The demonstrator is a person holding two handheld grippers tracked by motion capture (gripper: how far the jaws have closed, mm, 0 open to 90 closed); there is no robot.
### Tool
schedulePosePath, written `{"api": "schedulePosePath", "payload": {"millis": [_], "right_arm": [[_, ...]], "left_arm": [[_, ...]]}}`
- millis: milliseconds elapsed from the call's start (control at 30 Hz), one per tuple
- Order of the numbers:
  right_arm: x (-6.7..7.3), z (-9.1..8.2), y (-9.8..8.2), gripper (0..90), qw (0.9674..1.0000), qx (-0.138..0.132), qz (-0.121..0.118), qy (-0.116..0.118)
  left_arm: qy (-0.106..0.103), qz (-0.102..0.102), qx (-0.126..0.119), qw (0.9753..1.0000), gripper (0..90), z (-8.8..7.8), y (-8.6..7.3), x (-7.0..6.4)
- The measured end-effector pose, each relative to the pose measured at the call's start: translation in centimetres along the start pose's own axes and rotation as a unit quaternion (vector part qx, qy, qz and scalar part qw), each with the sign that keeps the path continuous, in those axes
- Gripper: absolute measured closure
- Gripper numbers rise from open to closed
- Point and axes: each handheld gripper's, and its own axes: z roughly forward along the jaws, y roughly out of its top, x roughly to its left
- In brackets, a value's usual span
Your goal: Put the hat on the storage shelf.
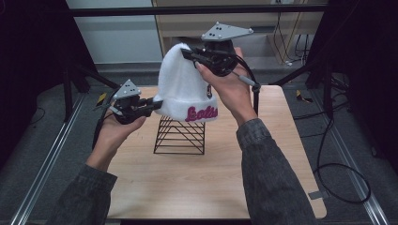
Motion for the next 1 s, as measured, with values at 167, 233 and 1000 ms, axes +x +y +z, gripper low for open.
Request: {"api": "schedulePosePath", "payload": {"millis": [167,233,1000], "right_arm": [[-0.2,0.2,-1.0,84.0,1.0,0.007,0.002,0.002],[-0.3,0.5,-1.4,84.0,0.9999,0.012,0.005,0.002],[-0.4,2.6,-5.0,83.9,0.9987,0.047,0.013,0.015]], "left_arm": [[0.008,-0.007,-0.001,0.9999,76.2,-0.4,-0.6,0.4],[0.012,-0.009,0.002,0.9999,76.3,-0.3,-0.9,0.7],[0.049,-0.016,0.023,0.9984,77.2,1.6,-4.5,1.7]]}}
